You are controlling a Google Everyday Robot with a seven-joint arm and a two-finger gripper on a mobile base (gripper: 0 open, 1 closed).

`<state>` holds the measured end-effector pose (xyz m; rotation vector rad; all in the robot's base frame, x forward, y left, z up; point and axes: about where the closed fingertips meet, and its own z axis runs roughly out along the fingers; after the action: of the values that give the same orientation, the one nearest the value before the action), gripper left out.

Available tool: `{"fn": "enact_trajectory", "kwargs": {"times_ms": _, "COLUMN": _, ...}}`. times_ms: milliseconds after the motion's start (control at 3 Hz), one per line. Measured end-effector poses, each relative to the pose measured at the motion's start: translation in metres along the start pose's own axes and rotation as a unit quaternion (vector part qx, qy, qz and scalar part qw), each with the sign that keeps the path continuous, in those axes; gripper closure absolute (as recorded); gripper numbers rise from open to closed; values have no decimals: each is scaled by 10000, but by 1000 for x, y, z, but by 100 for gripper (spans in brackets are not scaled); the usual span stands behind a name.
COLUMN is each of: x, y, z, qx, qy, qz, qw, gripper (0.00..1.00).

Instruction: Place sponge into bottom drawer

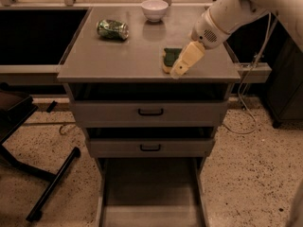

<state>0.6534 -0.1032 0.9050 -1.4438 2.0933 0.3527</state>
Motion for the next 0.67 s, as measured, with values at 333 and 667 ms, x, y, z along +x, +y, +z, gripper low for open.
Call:
{"fn": "enact_trajectory", "kwargs": {"times_ms": 333, "x": -8, "y": -11, "z": 22, "qx": -223, "qy": 72, "qz": -82, "qw": 9997, "gripper": 0}}
{"fn": "enact_trajectory", "kwargs": {"times_ms": 667, "x": -11, "y": -15, "z": 43, "qx": -438, "qy": 75, "qz": -60, "qw": 9990, "gripper": 0}}
